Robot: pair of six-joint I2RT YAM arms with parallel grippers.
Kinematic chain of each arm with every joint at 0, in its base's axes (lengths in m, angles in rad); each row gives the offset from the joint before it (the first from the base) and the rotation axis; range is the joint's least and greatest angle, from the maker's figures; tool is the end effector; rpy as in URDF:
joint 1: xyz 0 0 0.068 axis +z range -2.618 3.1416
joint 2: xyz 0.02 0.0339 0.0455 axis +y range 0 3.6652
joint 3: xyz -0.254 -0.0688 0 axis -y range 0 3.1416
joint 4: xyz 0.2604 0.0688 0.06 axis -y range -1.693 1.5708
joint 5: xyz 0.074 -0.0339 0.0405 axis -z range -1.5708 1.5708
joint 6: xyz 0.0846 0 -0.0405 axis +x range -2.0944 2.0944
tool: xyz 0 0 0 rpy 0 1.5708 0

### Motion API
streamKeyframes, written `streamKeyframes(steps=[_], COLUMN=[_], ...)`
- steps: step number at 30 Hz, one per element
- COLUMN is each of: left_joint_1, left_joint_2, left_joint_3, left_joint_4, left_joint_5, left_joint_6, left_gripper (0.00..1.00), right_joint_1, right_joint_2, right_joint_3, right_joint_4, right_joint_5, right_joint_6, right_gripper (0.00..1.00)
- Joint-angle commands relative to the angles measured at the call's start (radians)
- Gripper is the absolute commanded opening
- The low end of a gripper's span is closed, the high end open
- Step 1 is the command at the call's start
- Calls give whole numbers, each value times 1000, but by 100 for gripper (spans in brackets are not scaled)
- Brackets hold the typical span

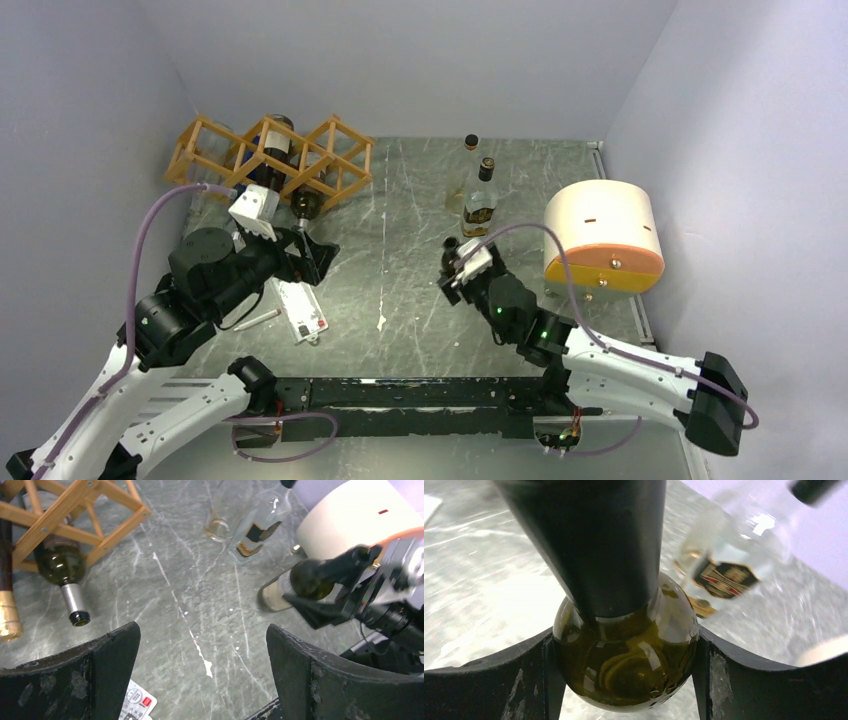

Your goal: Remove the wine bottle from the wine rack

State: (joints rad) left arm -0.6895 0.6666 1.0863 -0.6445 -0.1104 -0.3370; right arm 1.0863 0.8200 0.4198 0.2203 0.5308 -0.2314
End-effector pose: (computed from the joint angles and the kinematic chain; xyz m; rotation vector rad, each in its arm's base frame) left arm 0.1509 -0.1123 0.3962 0.2425 1.8234 -0.6308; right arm 0.1564 0.2053 0.2267 -0.7297 1.5670 0.1662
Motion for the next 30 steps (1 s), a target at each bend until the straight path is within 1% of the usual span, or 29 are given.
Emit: streamKeyframes(steps=[1, 5, 9, 13, 16, 21, 25, 27, 30], left_joint_1=[-4, -5, -5, -4, -4, -5, -5, -5, -4], left_joint_2=[-50, -96, -142, -183, -217, -279, -282, -281, -276], left_joint_3=[-69, -121, -175, -222, -258, -333, -328, -328, -331], left_joint_4=[46, 46, 78, 95, 100, 138, 135, 137, 145], left_joint_5=[-118, -151, -155, -171, -194, -176, -186, -189, -181], left_joint_6=[-52, -55, -44, -40, -40, -40, -40, -4, 3], left_gripper=[99, 99, 99, 98, 98, 98, 98, 98, 98], right_joint_1=[-171, -291, -349, -390, -420, -463, -483, -491, -506], right_joint_2=[6, 38, 87, 138, 174, 228, 258, 268, 286], right_joint_3=[61, 60, 68, 81, 75, 77, 75, 66, 55], right_joint_4=[81, 145, 228, 300, 366, 443, 471, 491, 514], right_joint_5=[44, -29, -65, -62, -61, -62, -59, -55, -66], right_joint_6=[174, 247, 284, 311, 301, 300, 296, 293, 287], right_gripper=[0, 0, 0, 0, 0, 0, 0, 0, 0])
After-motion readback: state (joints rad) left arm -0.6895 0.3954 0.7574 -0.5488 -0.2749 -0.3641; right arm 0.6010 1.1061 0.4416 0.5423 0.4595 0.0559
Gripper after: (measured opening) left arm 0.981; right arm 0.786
